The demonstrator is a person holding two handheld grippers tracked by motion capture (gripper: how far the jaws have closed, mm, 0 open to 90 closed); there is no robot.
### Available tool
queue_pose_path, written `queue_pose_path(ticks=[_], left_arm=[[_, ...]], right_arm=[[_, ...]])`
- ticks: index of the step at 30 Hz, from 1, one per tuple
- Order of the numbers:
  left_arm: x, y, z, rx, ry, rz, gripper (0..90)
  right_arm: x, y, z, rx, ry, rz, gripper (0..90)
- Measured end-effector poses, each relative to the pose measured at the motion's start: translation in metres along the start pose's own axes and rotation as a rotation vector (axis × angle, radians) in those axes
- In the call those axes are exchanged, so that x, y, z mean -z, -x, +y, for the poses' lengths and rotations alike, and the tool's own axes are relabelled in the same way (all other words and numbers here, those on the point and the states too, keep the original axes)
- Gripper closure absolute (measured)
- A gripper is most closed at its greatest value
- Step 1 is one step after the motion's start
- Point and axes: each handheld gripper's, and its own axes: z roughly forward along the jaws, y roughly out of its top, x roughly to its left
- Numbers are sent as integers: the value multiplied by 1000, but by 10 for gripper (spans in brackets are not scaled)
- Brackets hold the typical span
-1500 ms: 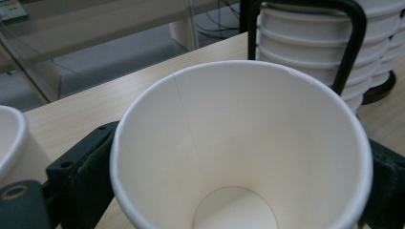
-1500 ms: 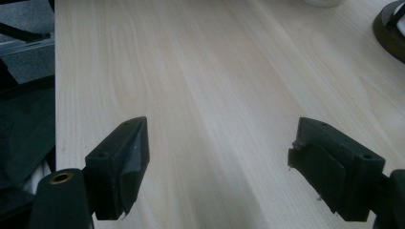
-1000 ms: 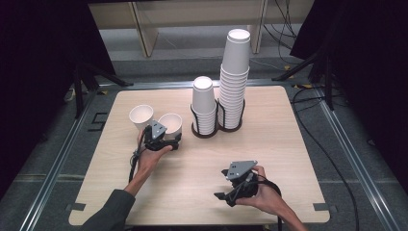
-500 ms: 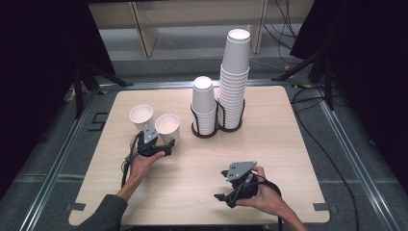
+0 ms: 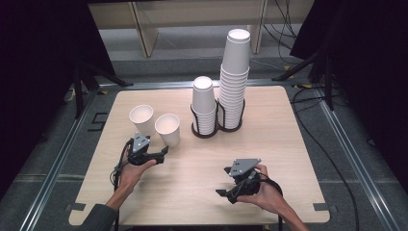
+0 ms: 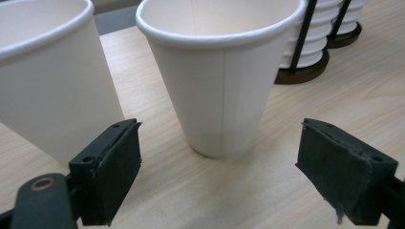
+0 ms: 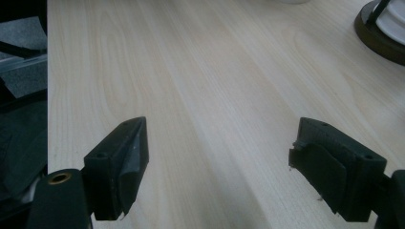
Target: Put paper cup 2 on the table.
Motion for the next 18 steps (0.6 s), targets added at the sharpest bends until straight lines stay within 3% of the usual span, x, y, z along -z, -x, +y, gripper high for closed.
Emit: queue_pose_path(ticks=[6, 18], left_arm=[[21, 8, -4, 3, 14, -32, 143], [39, 21, -18, -23, 26, -90, 143]], right_arm=[[3, 3, -2, -4, 23, -17, 201], [2, 3, -2, -42, 46, -12, 193]])
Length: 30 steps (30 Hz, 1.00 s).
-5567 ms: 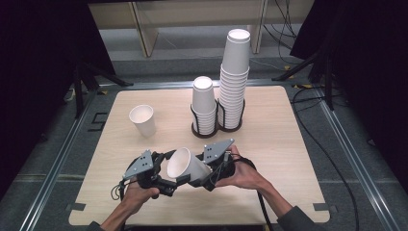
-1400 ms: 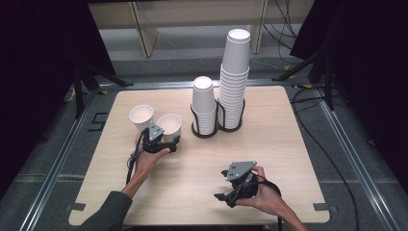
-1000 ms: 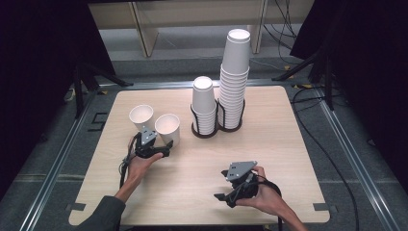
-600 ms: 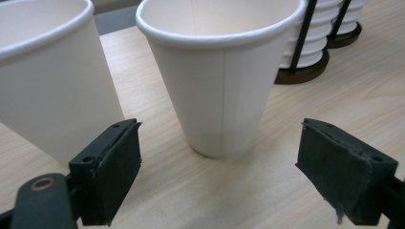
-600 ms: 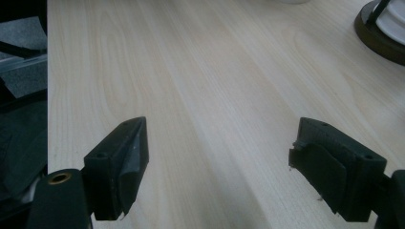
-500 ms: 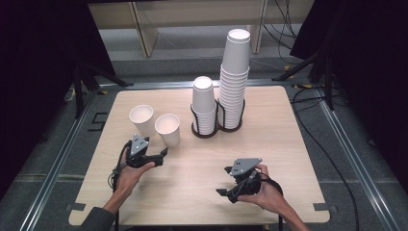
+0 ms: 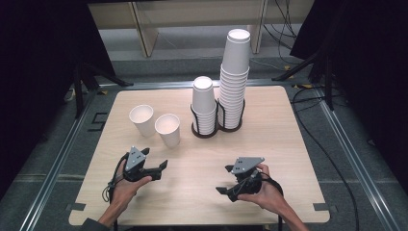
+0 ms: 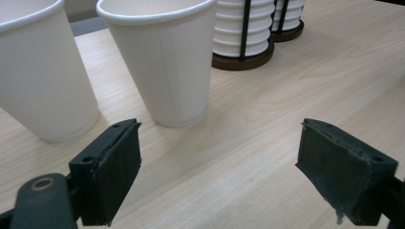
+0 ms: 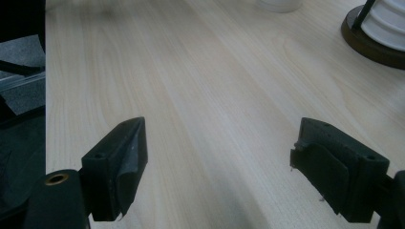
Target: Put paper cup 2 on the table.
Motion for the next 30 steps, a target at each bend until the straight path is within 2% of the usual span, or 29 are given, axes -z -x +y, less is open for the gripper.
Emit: queue_pose_path(ticks=[1, 4, 6, 7, 8, 11, 12, 16, 17, 19, 20, 21, 22, 23, 24, 25, 26, 27, 28, 29, 30], left_arm=[[2, 2, 0, 11, 0, 7, 143], [4, 5, 0, 8, 15, -13, 143], [7, 6, 0, 3, 3, -8, 143], [7, 6, -1, 6, 19, -20, 143], [7, 5, -1, -7, 23, -26, 143], [13, 8, -2, 9, 24, -28, 143], [14, 9, -2, 16, 26, -33, 143], [20, 10, -5, 24, 41, -49, 143], [23, 11, -5, 27, 26, -41, 143], [23, 11, -7, 23, 47, -57, 143], [27, 12, -7, 28, 29, -52, 143], [27, 12, -8, 22, 42, -65, 143], [28, 14, -9, 26, 43, -67, 143], [29, 14, -9, 22, 45, -75, 143], [29, 15, -9, 13, 55, -84, 143], [32, 17, -9, 25, 31, -75, 143], [32, 19, -10, 23, 35, -85, 143], [32, 21, -11, 9, 27, -88, 143], [31, 22, -11, 7, 45, -105, 143], [33, 24, -11, 1, 28, -98, 143], [32, 25, -11, -12, 48, -115, 143]], right_arm=[[0, 0, 0, 2, 0, 2, 192], [0, 1, 0, 4, 4, 3, 191], [1, 1, 0, 4, 7, -4, 190], [1, 1, 0, -1, 14, -5, 190], [2, 1, 0, -6, 18, -5, 190], [2, 2, 0, -5, 30, -10, 187], [2, 1, 0, -21, 25, 2, 184], [3, 3, -1, -26, 39, -6, 175], [3, 3, -2, -40, 41, 3, 173], [5, 3, -3, -59, 52, -5, 158], [6, 3, -4, -60, 56, -8, 157], [8, 3, -5, -68, 68, -16, 158], [10, 5, -5, -54, 82, -30, 157], [12, 4, -7, -85, 86, -26, 157], [14, 4, -8, -91, 91, -31, 156], [16, 4, -10, -100, 96, -35, 157], [17, 5, -11, -87, 100, -48, 156], [18, 5, -13, -104, 100, -51, 156], [19, 4, -15, -115, 98, -58, 156], [20, 4, -16, -117, 96, -63, 156], [22, 4, -17, -120, 99, -68, 156]])
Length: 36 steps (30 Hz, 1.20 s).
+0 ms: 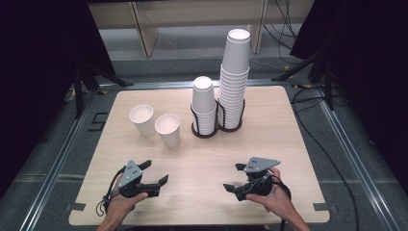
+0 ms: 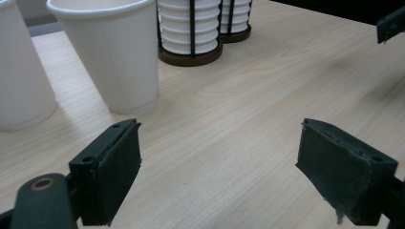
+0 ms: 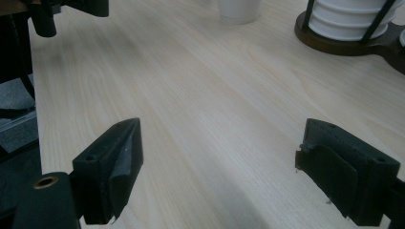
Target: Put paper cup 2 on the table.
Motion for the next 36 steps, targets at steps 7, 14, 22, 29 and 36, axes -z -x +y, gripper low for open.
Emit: queue_pose_path(ticks=[7, 14, 22, 29, 36], left_arm=[[8, 11, -1, -10, 8, -33, 143], [14, 21, -4, -15, -13, -42, 143], [22, 27, -8, -52, -52, -27, 143], [19, 27, -8, -68, -94, -19, 143], [17, 27, -7, -65, -76, -23, 143]], right_arm=[[9, -2, -9, -4, 11, -30, 156], [20, -7, -18, -40, 5, -65, 156], [28, -9, -29, -55, -50, -125, 157], [27, -10, -31, -63, -49, -137, 158], [27, -10, -31, -69, -56, -132, 158]])
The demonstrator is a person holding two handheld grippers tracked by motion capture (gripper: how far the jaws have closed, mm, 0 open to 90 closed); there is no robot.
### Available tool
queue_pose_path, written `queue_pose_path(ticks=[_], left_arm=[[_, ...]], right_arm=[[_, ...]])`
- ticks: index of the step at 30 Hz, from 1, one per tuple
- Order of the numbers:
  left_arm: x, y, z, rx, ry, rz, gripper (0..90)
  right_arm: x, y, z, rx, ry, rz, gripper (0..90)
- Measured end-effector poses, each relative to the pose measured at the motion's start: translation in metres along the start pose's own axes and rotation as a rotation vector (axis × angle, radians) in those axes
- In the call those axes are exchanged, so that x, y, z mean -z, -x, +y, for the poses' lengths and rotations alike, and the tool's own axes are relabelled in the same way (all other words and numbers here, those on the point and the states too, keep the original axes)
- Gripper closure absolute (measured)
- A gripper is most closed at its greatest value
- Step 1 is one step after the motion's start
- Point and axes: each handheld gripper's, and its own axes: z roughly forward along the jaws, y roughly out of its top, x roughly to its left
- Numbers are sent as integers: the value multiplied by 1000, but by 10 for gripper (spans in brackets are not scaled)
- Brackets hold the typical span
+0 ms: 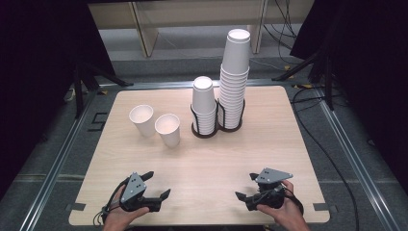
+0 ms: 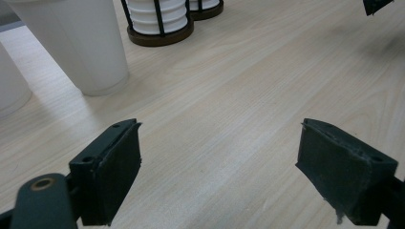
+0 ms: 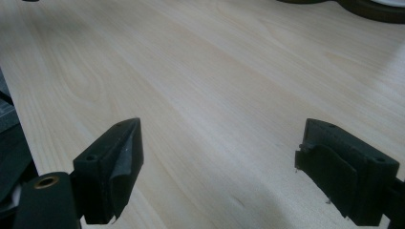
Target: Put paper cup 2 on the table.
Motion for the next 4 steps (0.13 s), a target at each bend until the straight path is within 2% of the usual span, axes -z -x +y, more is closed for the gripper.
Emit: queue_pose_path(ticks=[1, 2, 4], left_arm=[[1, -3, 1, -42, -18, 6, 143], [1, -2, 0, -11, -9, 8, 143], [1, -2, 0, 4, 2, 5, 143]], right_arm=[[0, 0, 0, -5, 1, -1, 158], [0, 1, 0, -8, 7, 2, 158], [0, 1, 0, -21, 0, -2, 158]])
